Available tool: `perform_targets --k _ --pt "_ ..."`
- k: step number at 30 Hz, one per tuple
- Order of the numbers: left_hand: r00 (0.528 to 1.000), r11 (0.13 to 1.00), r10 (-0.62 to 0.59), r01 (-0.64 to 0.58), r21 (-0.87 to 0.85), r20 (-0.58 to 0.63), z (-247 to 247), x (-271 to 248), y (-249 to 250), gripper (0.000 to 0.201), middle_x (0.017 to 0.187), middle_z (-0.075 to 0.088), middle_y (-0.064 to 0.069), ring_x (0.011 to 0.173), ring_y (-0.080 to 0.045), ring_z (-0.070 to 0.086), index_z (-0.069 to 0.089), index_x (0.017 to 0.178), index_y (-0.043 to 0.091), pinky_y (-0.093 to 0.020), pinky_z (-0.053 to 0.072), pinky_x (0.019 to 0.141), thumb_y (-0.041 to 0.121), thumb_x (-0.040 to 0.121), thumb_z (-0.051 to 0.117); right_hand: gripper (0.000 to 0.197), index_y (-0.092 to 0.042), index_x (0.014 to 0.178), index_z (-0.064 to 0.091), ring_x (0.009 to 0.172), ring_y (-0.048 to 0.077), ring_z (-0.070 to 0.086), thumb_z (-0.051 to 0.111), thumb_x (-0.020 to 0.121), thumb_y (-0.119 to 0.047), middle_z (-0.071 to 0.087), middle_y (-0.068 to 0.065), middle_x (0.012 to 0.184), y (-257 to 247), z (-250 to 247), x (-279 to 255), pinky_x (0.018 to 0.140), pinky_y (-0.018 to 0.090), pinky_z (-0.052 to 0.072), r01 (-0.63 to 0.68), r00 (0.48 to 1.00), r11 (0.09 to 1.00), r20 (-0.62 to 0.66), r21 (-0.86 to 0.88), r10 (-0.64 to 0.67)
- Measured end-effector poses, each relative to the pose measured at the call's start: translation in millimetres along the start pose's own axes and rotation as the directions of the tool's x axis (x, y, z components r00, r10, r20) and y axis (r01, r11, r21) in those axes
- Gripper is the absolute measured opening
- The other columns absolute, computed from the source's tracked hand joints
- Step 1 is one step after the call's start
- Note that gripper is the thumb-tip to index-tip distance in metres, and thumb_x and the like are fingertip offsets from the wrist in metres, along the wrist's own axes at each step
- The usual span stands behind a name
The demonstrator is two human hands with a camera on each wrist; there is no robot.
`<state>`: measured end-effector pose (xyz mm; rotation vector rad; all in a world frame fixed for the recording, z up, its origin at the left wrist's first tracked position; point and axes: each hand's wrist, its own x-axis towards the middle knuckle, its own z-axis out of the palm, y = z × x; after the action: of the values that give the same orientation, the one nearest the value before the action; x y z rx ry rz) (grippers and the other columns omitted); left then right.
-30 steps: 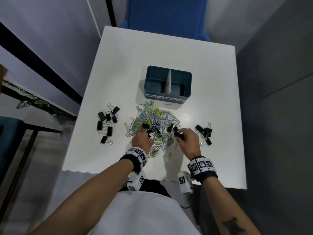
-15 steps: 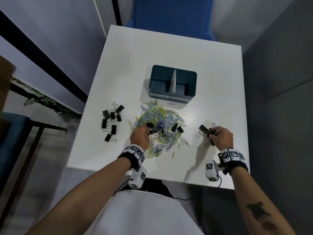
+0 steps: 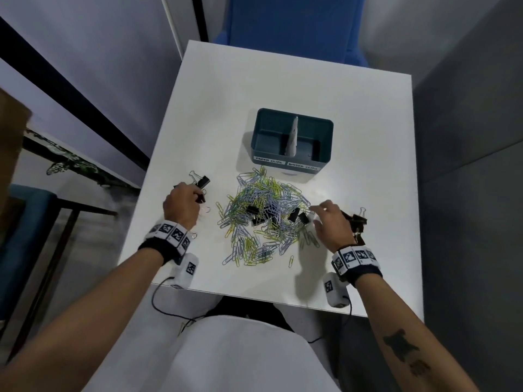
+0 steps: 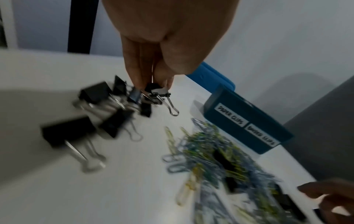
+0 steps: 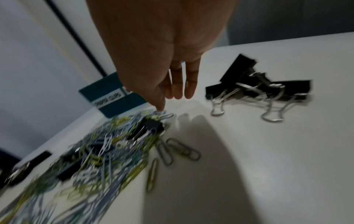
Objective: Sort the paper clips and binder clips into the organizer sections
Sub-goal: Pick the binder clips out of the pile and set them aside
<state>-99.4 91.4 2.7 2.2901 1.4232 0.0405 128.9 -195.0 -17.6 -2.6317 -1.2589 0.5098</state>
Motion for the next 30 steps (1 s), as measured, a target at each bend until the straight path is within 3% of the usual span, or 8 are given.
perform_targets --k 3,7,11,14,17,20,24,30 --pt "0.994 0.988 0.07 -0.081 0.129 0.085 -2.4 13.4 -21.0 0.032 0.103 0.063 -0.009 0.093 -0.034 0.061 0.071 0.097 0.018 -0.036 0.045 0.073 -0.005 0.084 0.052 0.047 -0.017 0.127 0.057 0.109 0.029 0.051 0.063 0.082 -0.002 0.054 0.011 0.123 -10.4 7.5 6.2 0.07 0.042 0.055 0.04 0.995 0.994 0.092 -0.097 -0.031" --pt "0.981 0.983 0.093 -0.117 0.139 0.17 4.3 17.6 -28.1 0.028 0.101 0.062 -0.009 0.091 -0.034 0.06 0.068 0.096 0.018 -0.034 0.041 0.07 -0.002 0.085 0.051 0.041 -0.015 0.126 0.055 0.107 0.028 0.05 0.062 0.085 -0.007 0.057 0.01 0.118 -12.0 15.3 9.6 0.069 0.04 0.053 0.017 0.991 0.994 0.13 -0.109 -0.003" --pt "0.981 0.969 0.182 -0.19 0.159 0.064 10.7 2.9 -17.1 0.02 0.102 0.059 -0.012 0.1 -0.032 0.054 0.066 0.1 0.012 -0.041 0.046 0.064 0.001 0.088 0.054 0.036 -0.011 0.12 0.055 0.1 0.03 0.053 0.062 0.085 -0.006 0.059 0.012 0.111 -13.1 19.2 7.9 0.063 0.034 0.045 -0.002 0.994 0.996 0.11 -0.086 0.012" --pt "0.911 0.9 0.407 -0.413 0.143 0.07 23.8 -11.9 4.2 0.014 0.099 0.062 -0.01 0.094 -0.027 0.057 0.066 0.1 0.01 -0.036 0.052 0.065 0.008 0.087 0.062 0.032 -0.008 0.111 0.054 0.093 0.031 0.055 0.067 0.082 -0.012 0.059 0.012 0.104 -13.2 19.4 5.1 0.061 0.032 0.041 -0.034 0.994 0.997 0.097 -0.062 0.04" --pt "0.831 0.841 0.51 -0.536 0.076 0.22 45.2 -24.9 30.7 0.02 0.103 0.058 -0.005 0.085 -0.02 0.056 0.058 0.111 0.011 -0.028 0.048 0.061 0.015 0.091 0.057 0.036 -0.009 0.111 0.054 0.091 0.03 0.057 0.07 0.081 -0.021 0.058 0.01 0.102 -14.3 17.9 3.3 0.062 0.034 0.045 -0.058 0.992 0.998 0.108 -0.037 0.062" --pt "0.861 0.897 0.41 -0.44 0.036 0.299 66.4 -31.8 54.6 0.031 0.11 0.055 -0.005 0.089 -0.021 0.056 0.052 0.117 0.012 -0.035 0.053 0.067 0.03 0.093 0.057 0.042 -0.014 0.119 0.054 0.093 0.028 0.057 0.07 0.083 -0.028 0.058 0.009 0.108 -14.4 19.0 1.0 0.062 0.032 0.046 -0.02 0.992 0.998 0.125 -0.056 0.027" --pt "0.929 0.962 0.24 -0.267 0.061 0.281 78.1 -33.6 75.0 0.043 0.116 0.055 -0.011 0.103 -0.03 0.054 0.052 0.117 0.008 -0.043 0.051 0.078 0.041 0.09 0.059 0.033 -0.009 0.111 0.057 0.091 0.029 0.056 0.07 0.083 -0.023 0.056 0.011 0.108 -18.3 21.7 -0.5 0.059 0.029 0.04 -0.024 0.994 0.999 0.107 -0.043 0.029" --pt "0.945 0.964 0.252 -0.264 0.03 0.208 74.9 -40.5 88.9 0.026 0.113 0.057 -0.013 0.095 -0.032 0.06 0.061 0.111 0.007 -0.041 0.053 0.073 0.018 0.087 0.064 0.027 -0.012 0.093 0.045 0.071 0.025 0.055 0.07 0.081 -0.016 0.059 0.008 0.086 -21.3 20.0 -6.8 0.057 0.038 0.05 -0.225 0.973 0.968 0.07 0.114 0.218"
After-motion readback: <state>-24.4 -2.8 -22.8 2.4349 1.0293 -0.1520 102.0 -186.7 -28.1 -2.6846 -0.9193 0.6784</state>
